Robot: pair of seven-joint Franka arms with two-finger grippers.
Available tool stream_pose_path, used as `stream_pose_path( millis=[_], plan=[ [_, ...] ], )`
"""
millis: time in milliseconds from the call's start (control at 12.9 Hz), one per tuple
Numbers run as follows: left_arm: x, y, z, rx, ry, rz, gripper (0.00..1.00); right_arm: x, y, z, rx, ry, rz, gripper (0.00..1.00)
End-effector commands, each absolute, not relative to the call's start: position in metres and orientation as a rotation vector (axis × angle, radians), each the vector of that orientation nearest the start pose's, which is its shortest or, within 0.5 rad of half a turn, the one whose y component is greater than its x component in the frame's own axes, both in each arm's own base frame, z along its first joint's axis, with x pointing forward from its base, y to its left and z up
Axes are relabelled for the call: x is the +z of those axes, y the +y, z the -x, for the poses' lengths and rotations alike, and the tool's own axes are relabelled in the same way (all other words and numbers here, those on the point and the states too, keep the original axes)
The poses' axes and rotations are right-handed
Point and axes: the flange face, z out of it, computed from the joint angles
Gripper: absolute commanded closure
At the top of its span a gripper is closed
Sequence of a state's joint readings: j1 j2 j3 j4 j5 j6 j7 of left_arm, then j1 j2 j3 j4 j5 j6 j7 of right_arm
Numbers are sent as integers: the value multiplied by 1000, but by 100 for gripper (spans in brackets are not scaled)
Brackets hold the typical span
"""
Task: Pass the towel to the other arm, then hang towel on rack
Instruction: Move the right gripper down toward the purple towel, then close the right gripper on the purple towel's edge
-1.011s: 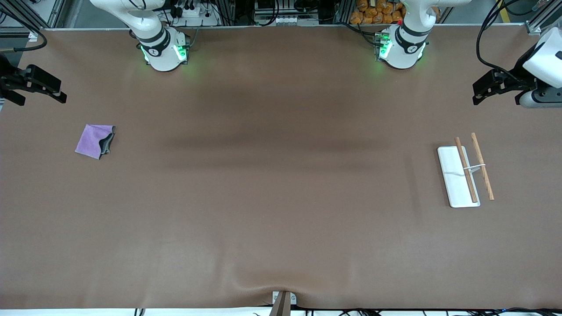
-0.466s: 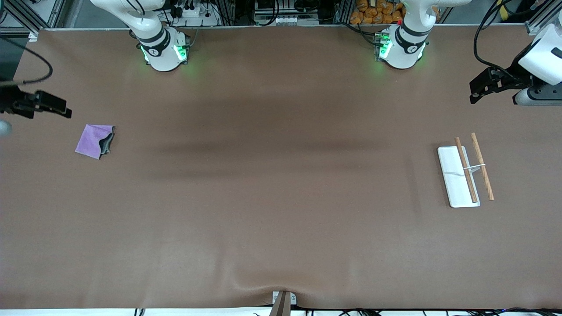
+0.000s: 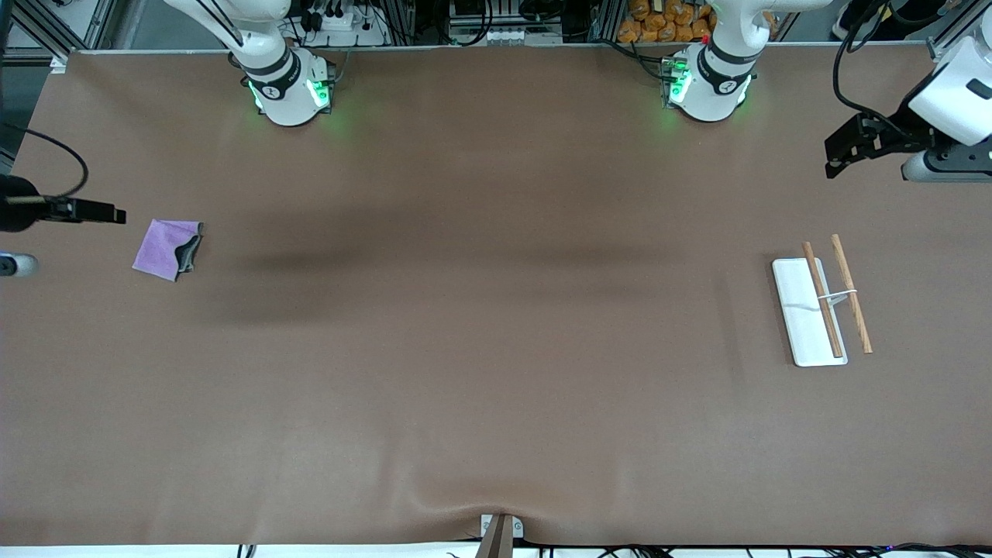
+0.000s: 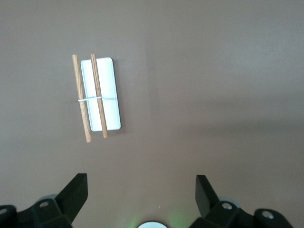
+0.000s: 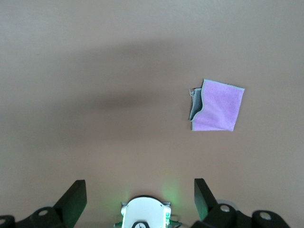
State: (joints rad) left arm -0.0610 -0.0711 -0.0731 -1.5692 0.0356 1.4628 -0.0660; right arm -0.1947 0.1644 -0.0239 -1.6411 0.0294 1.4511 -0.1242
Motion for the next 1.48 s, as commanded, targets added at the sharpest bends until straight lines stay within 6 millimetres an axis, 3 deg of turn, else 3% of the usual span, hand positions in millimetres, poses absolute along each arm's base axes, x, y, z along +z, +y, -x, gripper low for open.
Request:
stream_pose_path(
  millis=[0, 311, 466, 700, 855, 1011, 1244, 1399],
  plan=[
    [662, -68, -512, 89, 133, 3076, 0, 435, -150, -538, 501, 91, 3013, 0],
    [666, -69, -505, 111, 131, 3079, 0, 353, -173, -505, 492, 30, 2992, 0],
    [661, -71, -509, 122, 136, 3078, 0, 319, -177, -490, 453, -51, 3008, 0],
    [653, -75, -517, 119, 128, 3078, 0, 265, -203, -464, 370, -184, 3021, 0],
    [659, -74, -515, 98, 114, 3083, 0, 245, -225, -457, 346, -188, 3018, 2],
    [659, -73, -516, 91, 109, 3084, 0, 222, -231, -452, 306, -185, 3033, 3],
    [661, -70, -516, 84, 100, 3085, 0, 208, -226, -444, 317, -190, 3026, 15],
    [657, -69, -519, 84, 93, 3084, 0, 197, -225, -442, 314, -191, 3026, 17]
  ],
)
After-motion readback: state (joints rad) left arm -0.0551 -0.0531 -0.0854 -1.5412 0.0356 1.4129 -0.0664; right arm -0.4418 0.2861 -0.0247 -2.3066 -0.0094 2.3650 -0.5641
